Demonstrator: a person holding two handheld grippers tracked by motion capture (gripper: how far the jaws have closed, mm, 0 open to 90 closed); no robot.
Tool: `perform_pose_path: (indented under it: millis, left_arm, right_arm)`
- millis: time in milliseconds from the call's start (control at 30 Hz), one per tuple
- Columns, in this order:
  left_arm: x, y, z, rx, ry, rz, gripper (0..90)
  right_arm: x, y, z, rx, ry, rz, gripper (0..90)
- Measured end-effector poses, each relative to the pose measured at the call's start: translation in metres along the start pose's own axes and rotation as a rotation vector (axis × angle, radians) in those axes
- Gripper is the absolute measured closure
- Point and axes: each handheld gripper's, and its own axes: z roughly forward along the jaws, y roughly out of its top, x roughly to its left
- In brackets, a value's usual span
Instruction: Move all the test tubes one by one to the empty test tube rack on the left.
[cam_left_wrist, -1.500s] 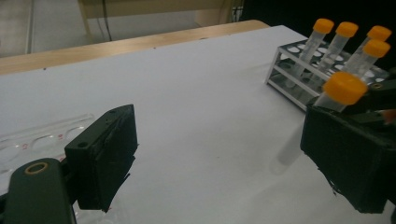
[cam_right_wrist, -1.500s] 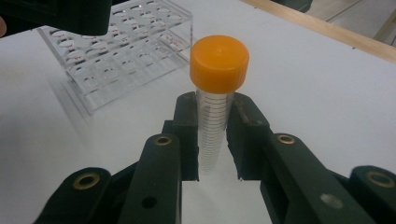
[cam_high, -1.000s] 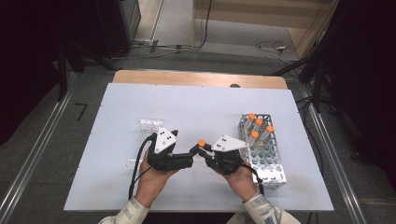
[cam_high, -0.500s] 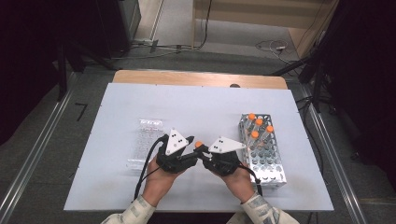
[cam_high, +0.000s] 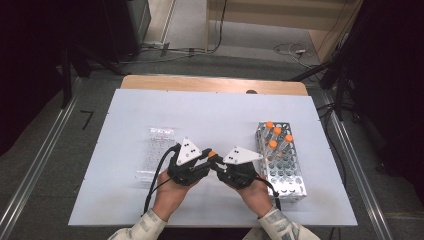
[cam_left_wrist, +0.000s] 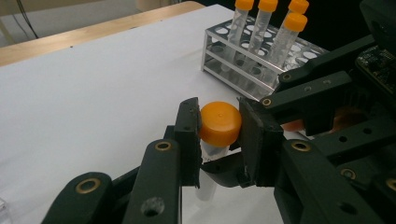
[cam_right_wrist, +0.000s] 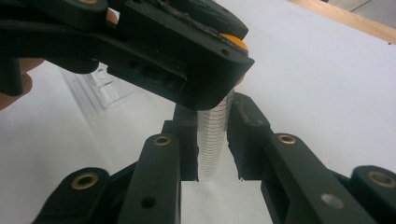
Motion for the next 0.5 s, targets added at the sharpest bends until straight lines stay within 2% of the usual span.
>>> perform_pose_path:
  millis: [233,333,500]
  left_arm:
    - [0.006,0.001,-0.002,0.002,0.008,-0.015,70.3]
    - [0.012,0.002,-0.005,-0.007,0.015,-0.029,70.3]
    - [0.021,0.006,-0.01,-0.02,0.033,-0.046,70.4]
  right_arm:
    - [-0.001,0.001,-0.002,0.009,0.009,0.037,43.7]
    - [-0.001,0.001,-0.008,0.0,0.004,0.048,37.5]
    - [-0.002,0.001,-0.015,-0.008,-0.005,0.056,32.9]
